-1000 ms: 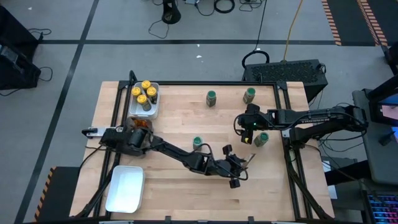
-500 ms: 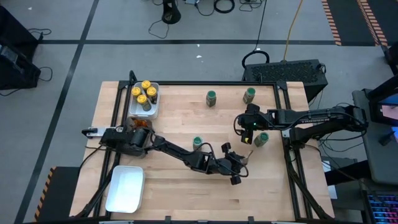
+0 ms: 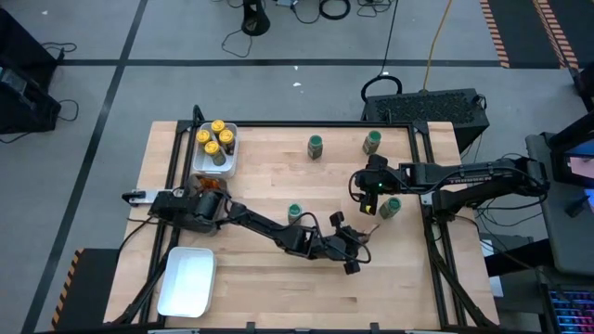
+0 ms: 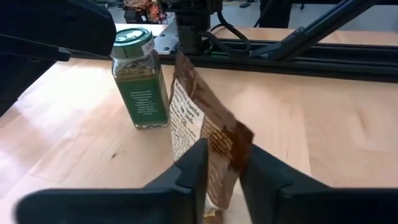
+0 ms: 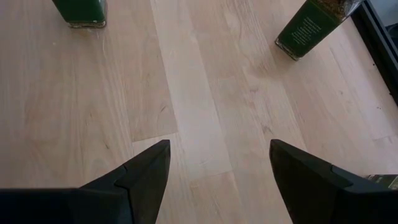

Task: Sort spices by type
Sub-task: Put the orange seasoning pack into the black bin

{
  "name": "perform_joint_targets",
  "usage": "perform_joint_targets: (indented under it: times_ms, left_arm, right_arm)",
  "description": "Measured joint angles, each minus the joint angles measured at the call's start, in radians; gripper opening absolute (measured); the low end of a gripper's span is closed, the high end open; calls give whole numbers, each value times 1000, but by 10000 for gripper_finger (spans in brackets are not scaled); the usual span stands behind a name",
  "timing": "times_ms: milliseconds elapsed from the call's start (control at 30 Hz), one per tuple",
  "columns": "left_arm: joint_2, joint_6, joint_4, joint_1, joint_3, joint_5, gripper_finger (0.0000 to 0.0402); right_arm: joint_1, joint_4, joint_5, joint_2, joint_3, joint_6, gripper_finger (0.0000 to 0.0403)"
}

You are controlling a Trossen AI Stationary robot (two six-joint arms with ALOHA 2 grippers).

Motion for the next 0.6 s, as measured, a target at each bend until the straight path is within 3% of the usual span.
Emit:
perform_joint_targets:
  times_ms: [167,600]
  left_arm:
    - [0,33,0,-1,0,0,12]
    - [-49,112,-11,-24,-2,-2,3]
  right_arm:
    - [0,0,0,0,0,0,258]
    - [0,-3,0,0,0,0,258]
